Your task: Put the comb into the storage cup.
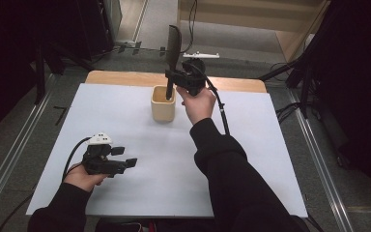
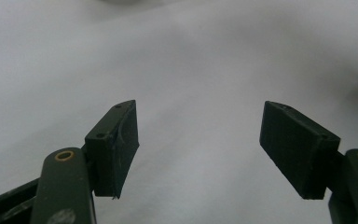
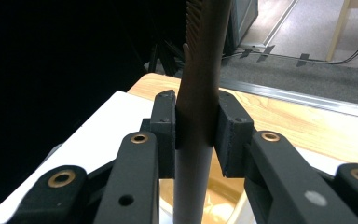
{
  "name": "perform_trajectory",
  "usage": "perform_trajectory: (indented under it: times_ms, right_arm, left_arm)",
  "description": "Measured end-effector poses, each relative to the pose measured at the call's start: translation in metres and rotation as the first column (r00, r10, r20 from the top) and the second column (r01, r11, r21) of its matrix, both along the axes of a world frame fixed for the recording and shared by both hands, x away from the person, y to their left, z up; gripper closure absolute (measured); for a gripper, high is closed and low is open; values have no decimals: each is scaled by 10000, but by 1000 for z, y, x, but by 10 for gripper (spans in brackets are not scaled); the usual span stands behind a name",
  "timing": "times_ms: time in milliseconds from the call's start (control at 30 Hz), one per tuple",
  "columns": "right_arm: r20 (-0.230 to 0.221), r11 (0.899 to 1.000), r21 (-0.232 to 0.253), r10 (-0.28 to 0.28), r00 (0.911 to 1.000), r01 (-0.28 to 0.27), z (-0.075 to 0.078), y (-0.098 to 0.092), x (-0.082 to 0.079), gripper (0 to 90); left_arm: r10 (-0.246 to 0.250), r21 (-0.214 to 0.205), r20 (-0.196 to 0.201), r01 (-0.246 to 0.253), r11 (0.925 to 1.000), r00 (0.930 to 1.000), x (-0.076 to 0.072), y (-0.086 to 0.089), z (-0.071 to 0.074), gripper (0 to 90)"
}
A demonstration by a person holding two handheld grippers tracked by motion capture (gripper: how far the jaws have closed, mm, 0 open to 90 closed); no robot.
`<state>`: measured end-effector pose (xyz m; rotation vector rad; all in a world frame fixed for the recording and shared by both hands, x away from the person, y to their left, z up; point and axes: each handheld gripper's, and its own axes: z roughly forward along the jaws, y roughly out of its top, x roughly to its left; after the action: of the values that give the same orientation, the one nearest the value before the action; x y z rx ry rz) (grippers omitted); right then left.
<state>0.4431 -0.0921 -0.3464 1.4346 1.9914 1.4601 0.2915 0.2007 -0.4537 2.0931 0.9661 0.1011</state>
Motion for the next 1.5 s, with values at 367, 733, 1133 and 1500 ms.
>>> perform_trajectory:
  times_ms: [367, 733, 1133, 1500]
  right_arm:
    - [182, 9995, -229, -219, 9996, 223, 4, 6, 11, 700]
    - [31, 9988, -332, -362, 9993, 363, -3, 11, 24, 699]
    - [-63, 9983, -423, -393, 9992, 390, -12, 16, 31, 700]
    - [91, 9977, -670, -138, 9999, 144, -20, 20, 30, 700]
  left_arm:
    - [-46, 1, 3, 46, 10000, 10000, 0, 0, 0, 285]
    - [-75, 3, 24, 75, 10000, 10000, 0, 0, 0, 285]
    - [-98, -11, 39, 98, 10000, 9999, 0, 0, -1, 285]
    - [-102, 50, 20, 102, 9999, 9999, 0, -1, -1, 285]
